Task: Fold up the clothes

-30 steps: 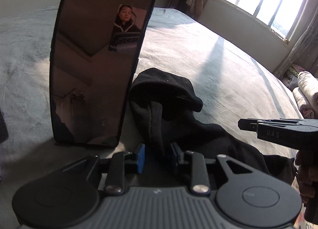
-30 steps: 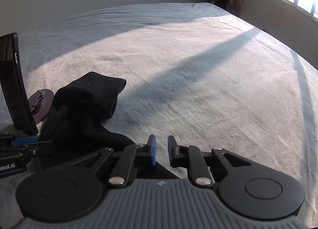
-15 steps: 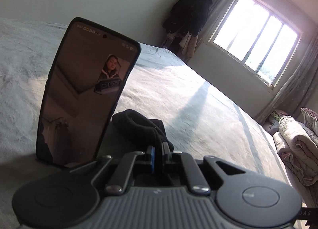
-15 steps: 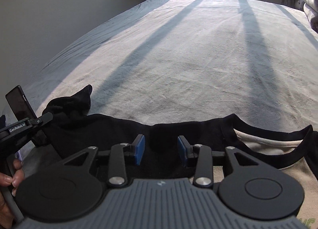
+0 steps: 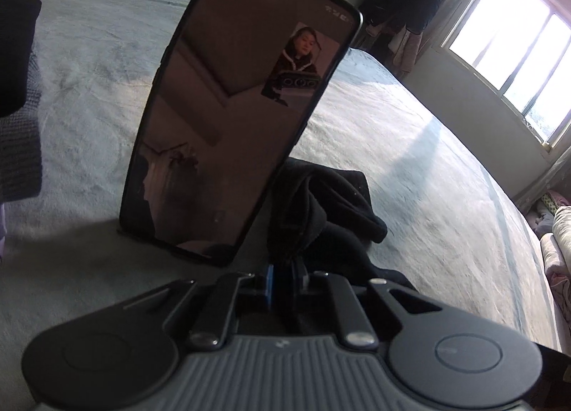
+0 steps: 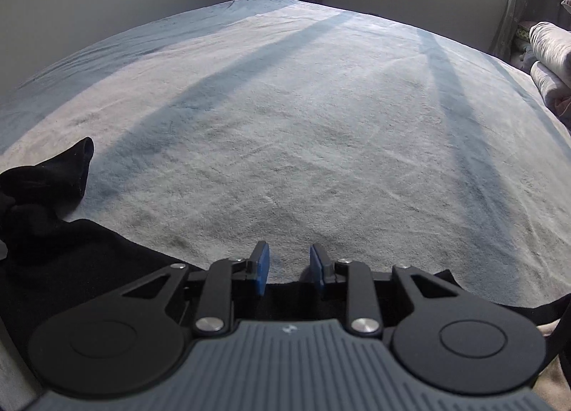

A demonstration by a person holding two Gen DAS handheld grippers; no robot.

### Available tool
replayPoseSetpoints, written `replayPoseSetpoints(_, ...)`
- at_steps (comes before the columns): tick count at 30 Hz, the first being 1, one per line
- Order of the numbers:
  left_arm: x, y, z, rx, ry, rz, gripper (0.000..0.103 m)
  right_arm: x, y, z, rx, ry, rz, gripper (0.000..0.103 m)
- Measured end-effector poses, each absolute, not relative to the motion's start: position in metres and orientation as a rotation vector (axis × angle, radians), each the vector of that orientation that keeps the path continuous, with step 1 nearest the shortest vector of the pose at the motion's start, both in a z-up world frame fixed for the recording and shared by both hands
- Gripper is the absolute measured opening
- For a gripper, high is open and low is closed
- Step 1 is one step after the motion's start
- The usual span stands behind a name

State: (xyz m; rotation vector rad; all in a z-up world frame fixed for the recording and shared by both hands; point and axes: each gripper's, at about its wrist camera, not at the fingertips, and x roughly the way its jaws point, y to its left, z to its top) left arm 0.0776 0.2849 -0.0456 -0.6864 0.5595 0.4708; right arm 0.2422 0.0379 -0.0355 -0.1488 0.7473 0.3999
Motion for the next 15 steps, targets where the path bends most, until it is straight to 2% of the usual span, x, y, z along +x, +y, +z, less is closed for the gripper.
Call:
replayPoseSetpoints(2, 0.076, 0.291, -0.049, -0.731, 0.536, 0.46, 0.018, 0.234, 0.035, -0.026, -0.119, 0.743, 0.437, 0.032)
replayPoseSetpoints(3, 0.076, 0.293, -0.05, -0.745, 0.527, 0.459, 0.018, 0.23, 0.034, -0.022, -0.104, 0.751, 0.458, 0.036)
replayPoseSetpoints(5, 0.079, 0.294, -0.053, -0.762, 0.509, 0.454, 0.018, 0.22, 0.034, -0.016, -0.076, 0.774, 0.501, 0.038)
replayPoseSetpoints(7, 0.079, 0.291, -0.052, -0.765, 0.49, 0.431, 0.005, 0.21, 0.034, -0.011, -0.051, 0.809, 0.543, 0.039)
replayPoseSetpoints(15, 0.069, 0.245, -0.022, -0.597, 0.349, 0.215, 0.005, 0.2, 0.031, 0.003, 0.293, 0.927, 0.702, 0.048)
